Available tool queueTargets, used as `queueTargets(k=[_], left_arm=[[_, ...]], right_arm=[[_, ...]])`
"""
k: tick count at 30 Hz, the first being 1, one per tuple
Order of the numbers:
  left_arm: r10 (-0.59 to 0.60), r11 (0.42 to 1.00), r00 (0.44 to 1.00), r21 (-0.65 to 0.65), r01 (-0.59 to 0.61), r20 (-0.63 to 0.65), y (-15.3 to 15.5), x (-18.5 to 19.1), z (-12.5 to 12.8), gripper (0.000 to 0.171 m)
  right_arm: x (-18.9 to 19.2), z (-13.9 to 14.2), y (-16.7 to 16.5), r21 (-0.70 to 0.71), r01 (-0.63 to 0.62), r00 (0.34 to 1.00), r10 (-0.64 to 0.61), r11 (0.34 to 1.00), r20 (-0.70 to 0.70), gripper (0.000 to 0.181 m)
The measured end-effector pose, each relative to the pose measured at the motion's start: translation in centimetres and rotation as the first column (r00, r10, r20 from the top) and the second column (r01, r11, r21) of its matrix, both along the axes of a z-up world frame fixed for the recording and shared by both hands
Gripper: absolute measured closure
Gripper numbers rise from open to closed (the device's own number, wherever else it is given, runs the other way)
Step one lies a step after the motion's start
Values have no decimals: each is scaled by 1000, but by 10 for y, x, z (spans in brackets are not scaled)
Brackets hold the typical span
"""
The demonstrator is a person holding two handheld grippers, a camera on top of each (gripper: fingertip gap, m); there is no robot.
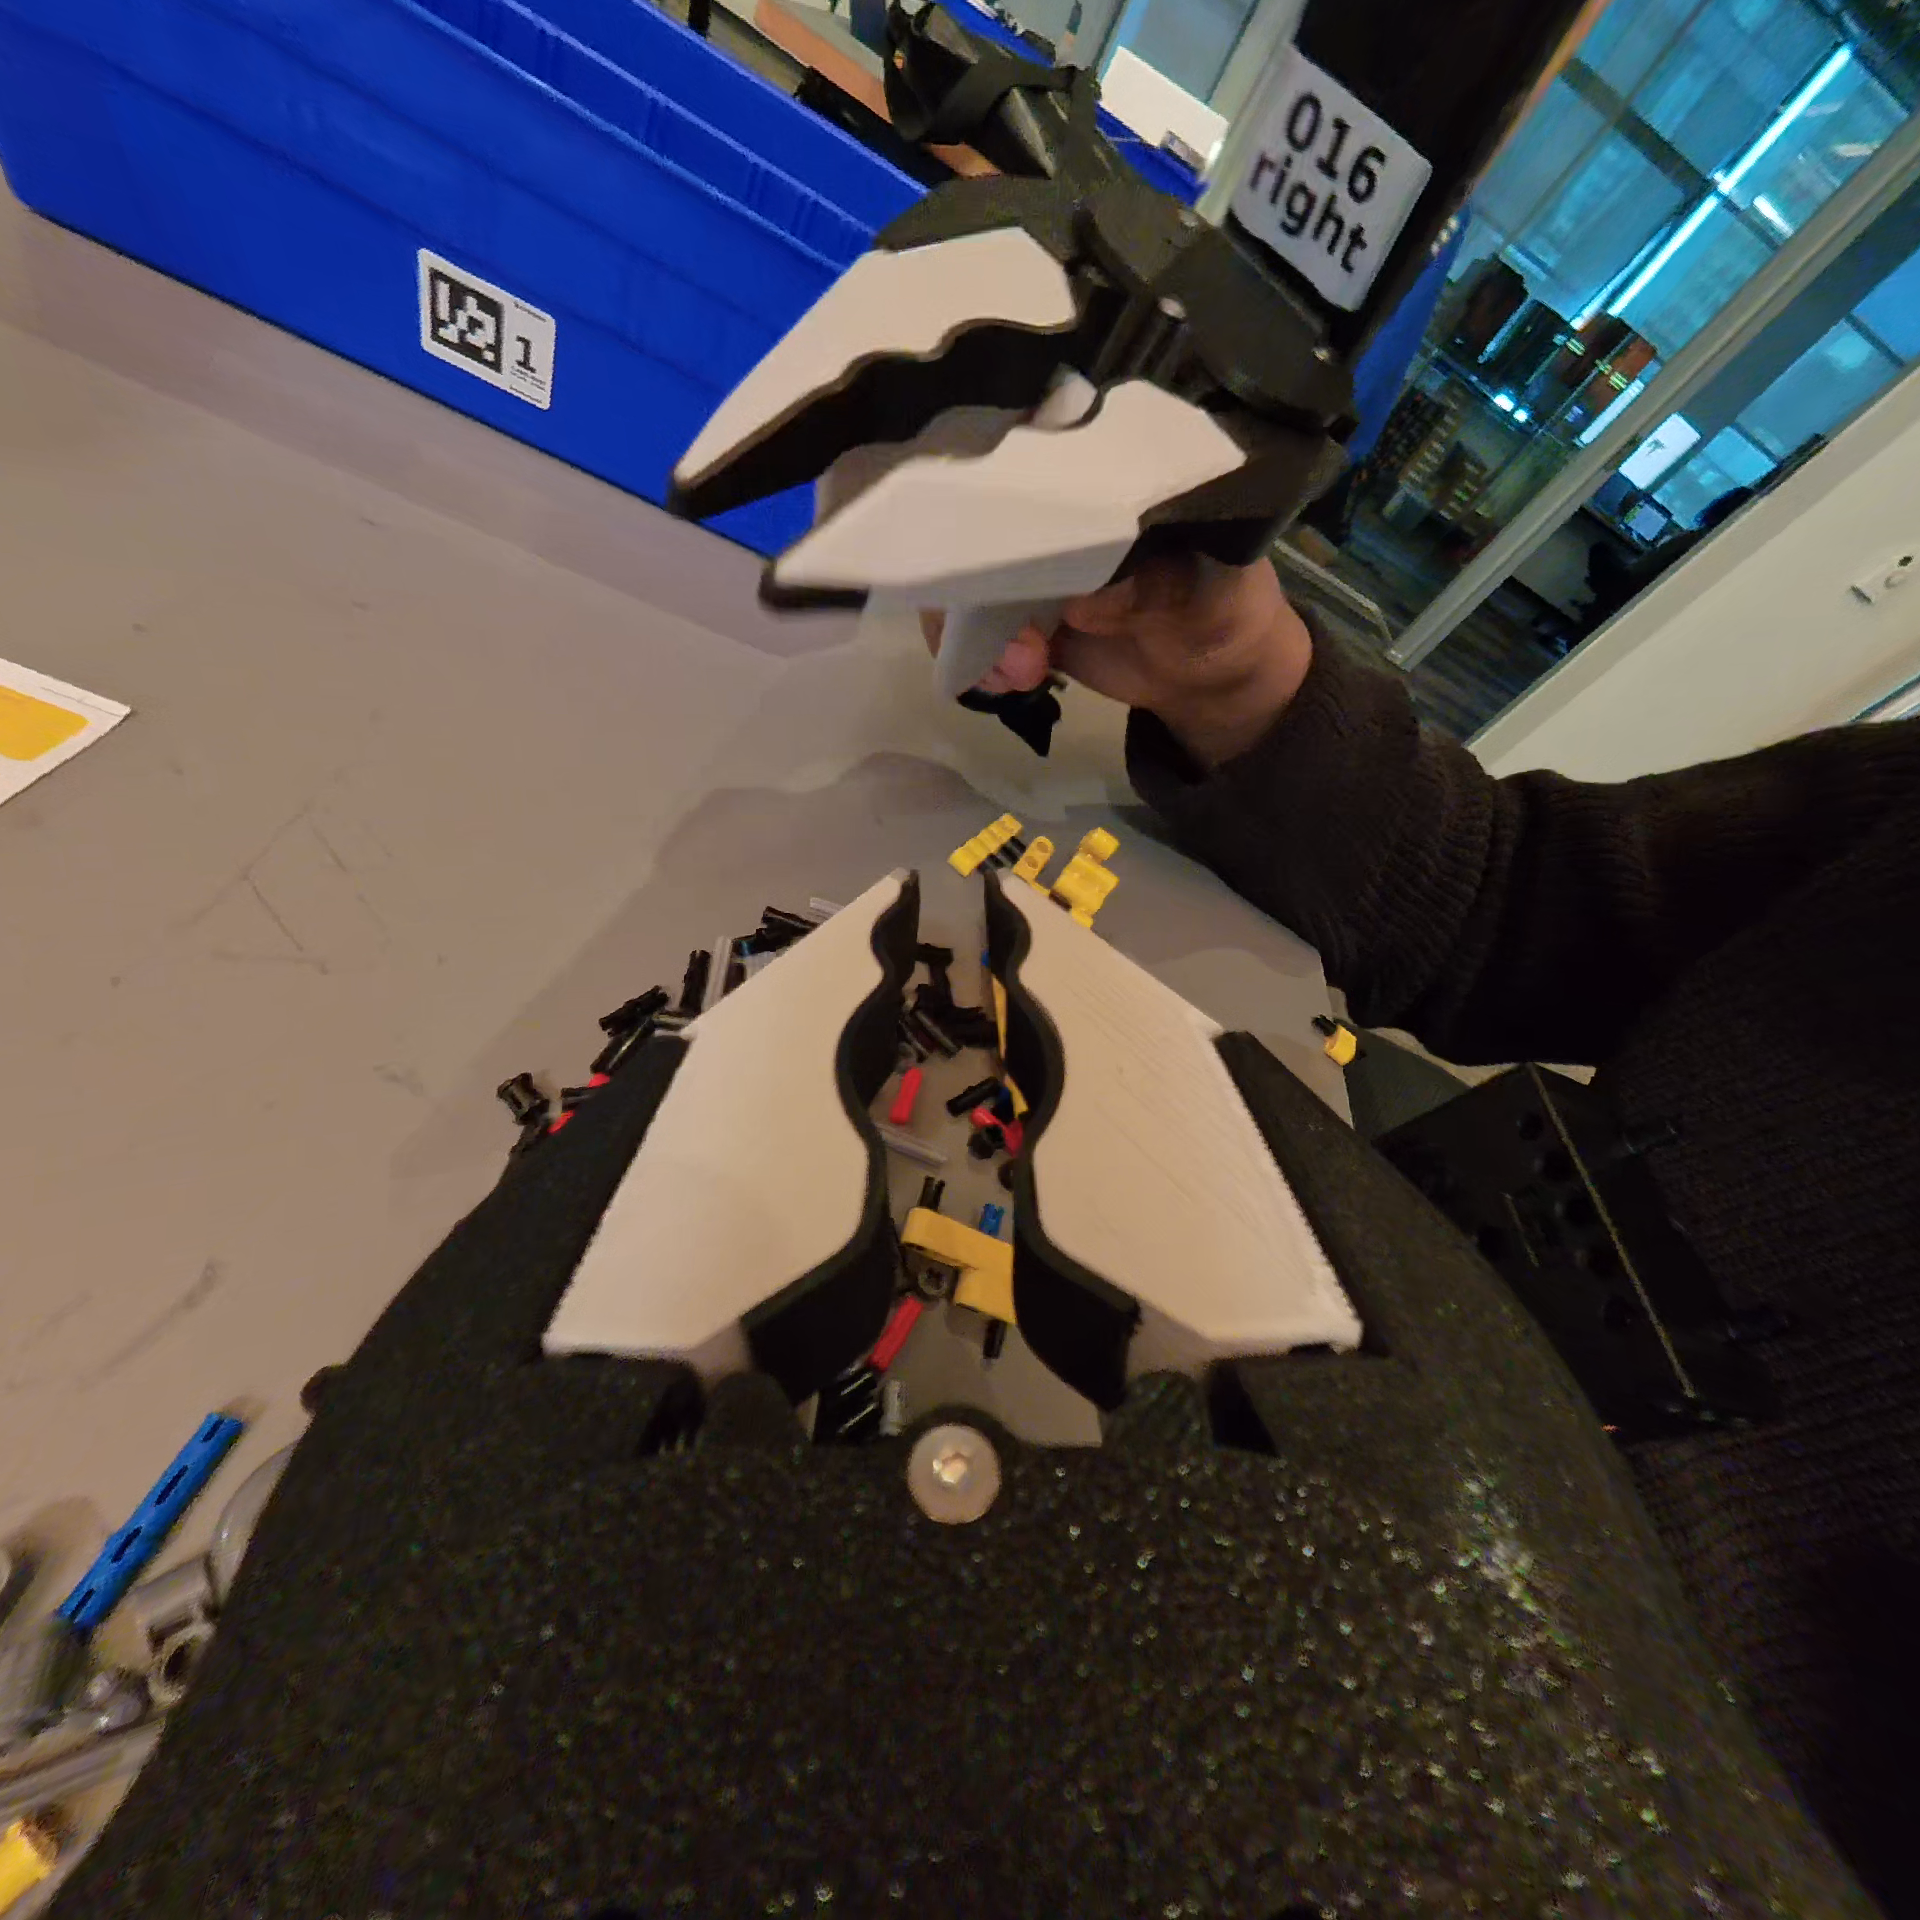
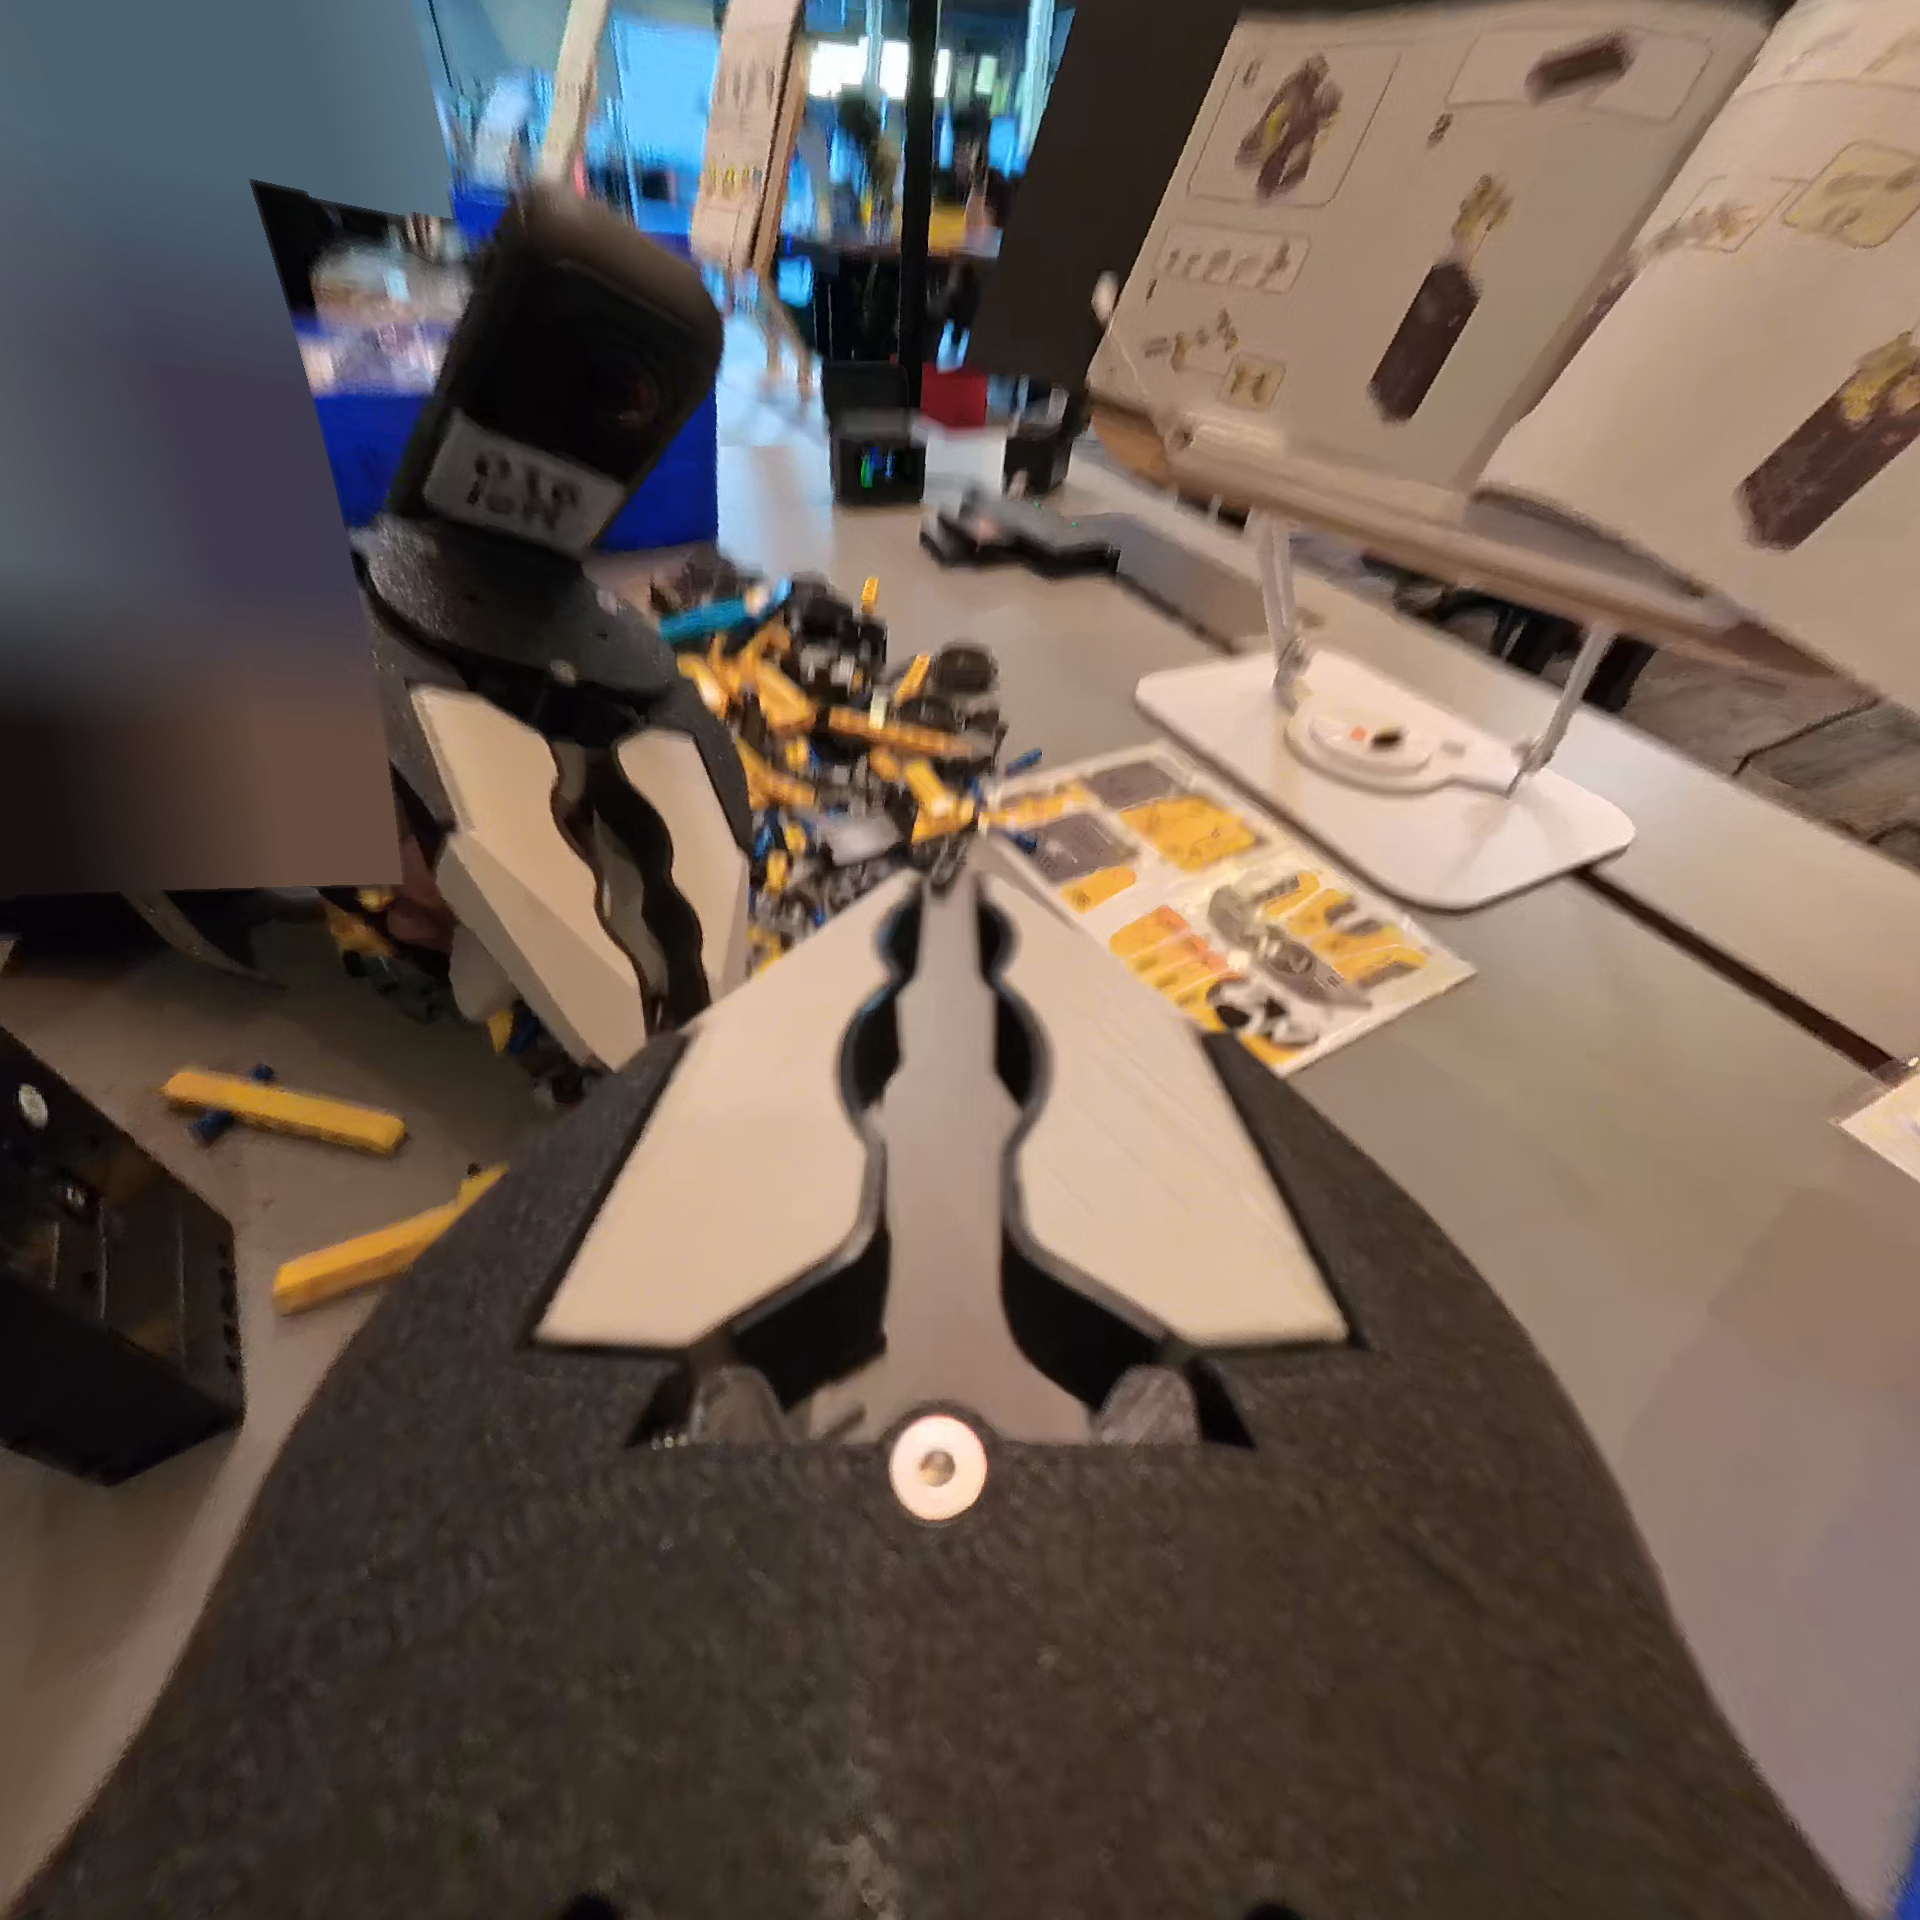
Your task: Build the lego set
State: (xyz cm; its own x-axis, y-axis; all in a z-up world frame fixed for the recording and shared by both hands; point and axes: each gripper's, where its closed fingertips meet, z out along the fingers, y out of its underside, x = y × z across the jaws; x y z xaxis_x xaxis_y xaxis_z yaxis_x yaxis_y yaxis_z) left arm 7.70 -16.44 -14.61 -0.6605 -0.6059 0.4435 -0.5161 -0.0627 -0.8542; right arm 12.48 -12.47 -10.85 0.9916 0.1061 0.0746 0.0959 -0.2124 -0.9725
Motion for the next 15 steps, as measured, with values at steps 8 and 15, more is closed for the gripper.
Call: queueTargets(k=[8,15], left_arm=[[-97,990,993,107,89,71,-20,-12,-2,150],[-50,988,991,152,31,123,-13,-6,0,150]], right_arm=[[3,-8,-17,-116,11,988,7,993,151,143],[1,-6,-6,-17,22,1000,-22,1000,19,143]])
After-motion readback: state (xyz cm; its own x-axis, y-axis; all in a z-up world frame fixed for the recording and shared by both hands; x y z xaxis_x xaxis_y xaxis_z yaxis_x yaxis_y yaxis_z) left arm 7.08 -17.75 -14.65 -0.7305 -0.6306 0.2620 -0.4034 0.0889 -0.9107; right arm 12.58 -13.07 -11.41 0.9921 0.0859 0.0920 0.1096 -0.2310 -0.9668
